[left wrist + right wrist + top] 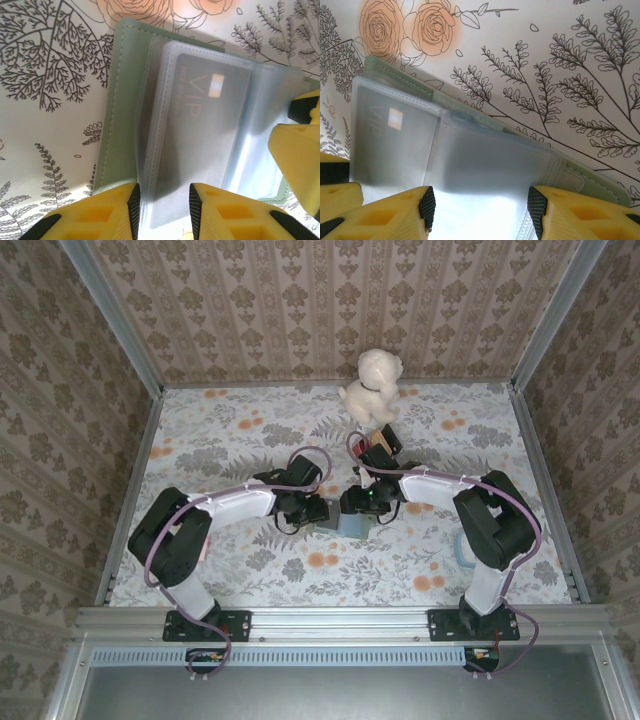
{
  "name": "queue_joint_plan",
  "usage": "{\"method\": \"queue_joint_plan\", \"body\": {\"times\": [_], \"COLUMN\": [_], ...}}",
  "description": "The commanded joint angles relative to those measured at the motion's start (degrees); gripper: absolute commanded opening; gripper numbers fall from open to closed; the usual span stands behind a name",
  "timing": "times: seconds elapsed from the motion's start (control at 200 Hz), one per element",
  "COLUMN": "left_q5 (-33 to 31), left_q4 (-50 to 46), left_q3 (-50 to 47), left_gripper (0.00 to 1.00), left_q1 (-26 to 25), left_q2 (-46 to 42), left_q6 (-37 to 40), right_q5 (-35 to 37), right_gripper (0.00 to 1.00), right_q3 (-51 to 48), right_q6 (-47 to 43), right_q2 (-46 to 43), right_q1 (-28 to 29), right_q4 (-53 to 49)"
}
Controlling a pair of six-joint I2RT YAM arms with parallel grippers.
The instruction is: Take the credit cards out of the card holder
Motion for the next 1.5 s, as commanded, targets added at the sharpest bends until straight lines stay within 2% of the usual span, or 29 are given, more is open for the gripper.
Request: {"method": "queue_joint_plan", "body": {"times": [0.0, 0.135, 0.25, 0.455, 0.89, 1.075, 1.33, 1.5], "left_q5": [1.63, 1.16, -3.16, -7.65, -6.09, -5.29, -6.12, -7.34], "left_q4": [2.05, 1.89, -3.5, -10.04, -8.23, -7.5, -8.8, -10.29], "left_q3": [-0.02, -0.36, 1.65, 4.73, 6.42, 6.61, 7.06, 7.2], "left_gripper": [0.32, 0.24, 0.21, 0.28, 0.32, 0.25, 0.22, 0.13], "left_q1": [-0.52, -0.52, -1.36, -2.23, -2.41, -2.41, -2.74, -2.89], "left_q2": [-2.75, -3.54, -3.2, -0.81, 5.27, 5.43, 4.08, 2.94], "left_q6": [1.05, 2.64, 4.95, 6.62, 5.58, 5.63, 6.38, 7.39], "right_q5": [-0.47, -0.7, -0.79, -0.84, -0.79, -0.82, -0.83, -0.79], "right_gripper": [0.57, 0.57, 0.56, 0.56, 0.56, 0.56, 0.56, 0.56], "right_q3": [-0.38, -0.31, -0.34, -0.24, -0.23, -0.23, -0.14, -0.09], "right_q6": [0.8, 0.78, 0.9, 0.92, 0.92, 0.88, 0.88, 0.92], "right_q2": [3.14, 3.28, 3.29, 3.58, 3.81, 3.88, 3.95, 3.94], "right_q1": [0.28, 0.31, 0.29, 0.27, 0.24, 0.28, 0.28, 0.28], "right_q4": [-1.09, -1.01, -1.02, -1.08, -1.13, -1.1, -1.11, -1.11]}}
